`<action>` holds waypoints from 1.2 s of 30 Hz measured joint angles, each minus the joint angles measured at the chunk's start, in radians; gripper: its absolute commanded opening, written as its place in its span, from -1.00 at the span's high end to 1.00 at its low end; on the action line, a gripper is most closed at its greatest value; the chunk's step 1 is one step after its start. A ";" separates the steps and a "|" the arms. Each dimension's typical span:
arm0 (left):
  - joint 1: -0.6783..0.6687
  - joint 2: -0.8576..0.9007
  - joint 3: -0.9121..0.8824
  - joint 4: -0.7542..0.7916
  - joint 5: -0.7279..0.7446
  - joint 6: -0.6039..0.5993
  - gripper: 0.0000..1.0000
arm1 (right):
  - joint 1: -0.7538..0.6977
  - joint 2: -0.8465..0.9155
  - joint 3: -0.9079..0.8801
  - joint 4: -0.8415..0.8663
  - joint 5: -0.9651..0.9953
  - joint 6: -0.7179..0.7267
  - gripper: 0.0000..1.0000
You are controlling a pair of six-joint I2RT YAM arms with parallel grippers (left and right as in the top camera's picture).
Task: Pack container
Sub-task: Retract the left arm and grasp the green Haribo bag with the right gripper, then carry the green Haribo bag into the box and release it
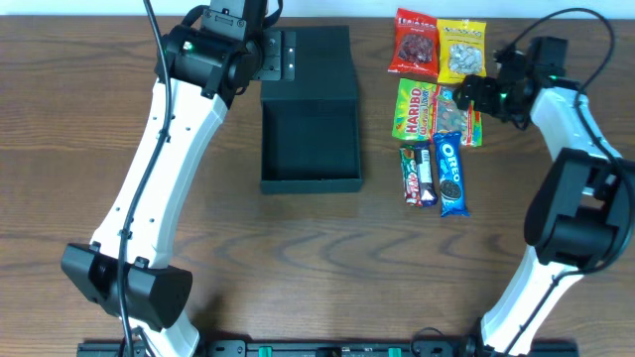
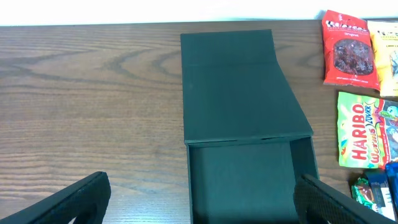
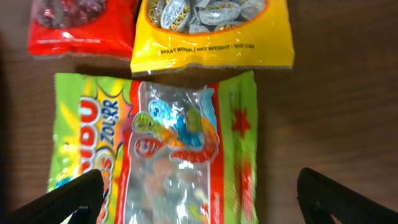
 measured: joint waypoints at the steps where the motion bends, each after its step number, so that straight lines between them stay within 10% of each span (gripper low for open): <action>1: 0.000 0.000 0.000 0.000 0.000 0.002 -0.90 | 0.006 0.006 0.000 0.009 0.013 0.006 -0.91; 18: 0.000 0.000 0.000 -0.011 0.000 0.048 -0.90 | 0.050 0.081 0.003 0.014 0.072 0.084 -0.27; 24: 0.000 0.000 0.000 -0.039 0.000 0.054 -0.91 | 0.048 0.093 0.030 0.003 0.034 0.109 0.95; 36: 0.045 0.000 0.000 -0.058 0.000 0.078 -0.91 | 0.048 0.093 0.069 -0.081 -0.003 0.134 0.97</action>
